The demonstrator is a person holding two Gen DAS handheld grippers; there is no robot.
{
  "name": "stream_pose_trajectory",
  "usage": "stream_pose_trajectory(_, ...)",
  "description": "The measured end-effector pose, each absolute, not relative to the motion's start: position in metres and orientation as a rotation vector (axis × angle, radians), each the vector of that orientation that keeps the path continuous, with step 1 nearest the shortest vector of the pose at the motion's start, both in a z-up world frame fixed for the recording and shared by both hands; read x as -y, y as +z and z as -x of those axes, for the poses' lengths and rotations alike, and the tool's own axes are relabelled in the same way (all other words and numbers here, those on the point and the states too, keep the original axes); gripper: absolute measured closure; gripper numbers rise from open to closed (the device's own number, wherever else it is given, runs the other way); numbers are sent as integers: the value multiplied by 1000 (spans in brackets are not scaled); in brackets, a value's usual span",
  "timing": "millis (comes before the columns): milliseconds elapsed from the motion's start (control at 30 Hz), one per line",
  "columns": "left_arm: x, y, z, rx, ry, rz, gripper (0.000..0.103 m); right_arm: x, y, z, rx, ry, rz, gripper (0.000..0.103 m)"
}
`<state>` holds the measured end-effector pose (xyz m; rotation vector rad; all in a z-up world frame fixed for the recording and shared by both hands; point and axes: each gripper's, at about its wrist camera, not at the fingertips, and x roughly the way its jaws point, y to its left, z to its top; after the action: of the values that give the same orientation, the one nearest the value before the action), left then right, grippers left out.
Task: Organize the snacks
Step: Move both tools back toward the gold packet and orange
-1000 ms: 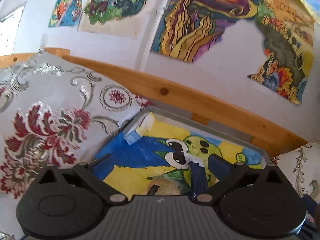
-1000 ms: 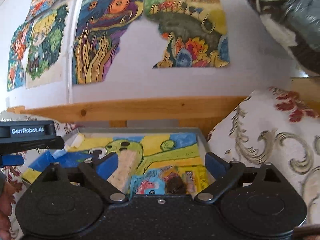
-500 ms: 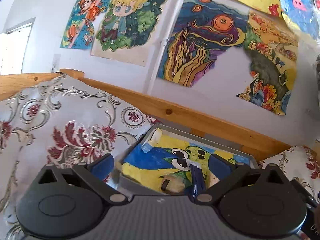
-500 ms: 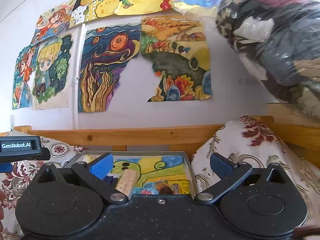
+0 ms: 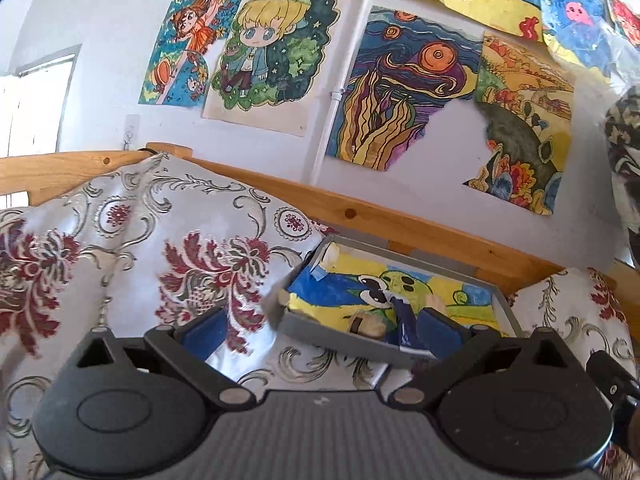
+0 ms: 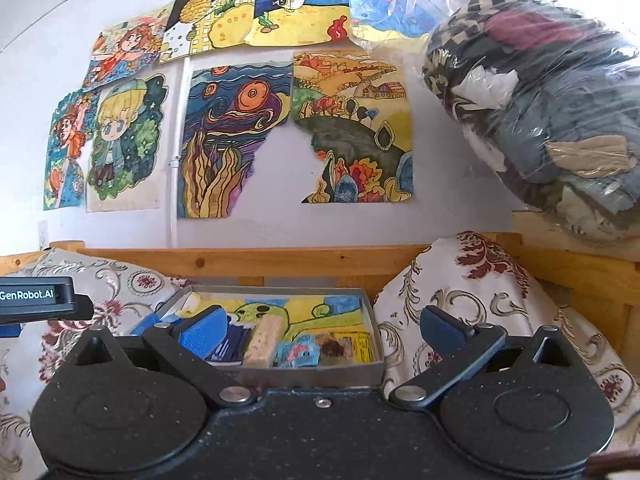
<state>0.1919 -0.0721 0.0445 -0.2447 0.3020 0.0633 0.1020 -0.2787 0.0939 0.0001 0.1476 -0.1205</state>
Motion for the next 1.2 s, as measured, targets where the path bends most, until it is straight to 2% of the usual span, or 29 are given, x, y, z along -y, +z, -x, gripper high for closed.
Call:
stream_pose_trajectory(700,43,11,-112,-370,26,131,1,247,71,-20,-306,-97,-8,1)
stream_pose_trajectory(1200,27,-9,-84,-416,28,74,1,221,61,-7,-402,-1,54,1)
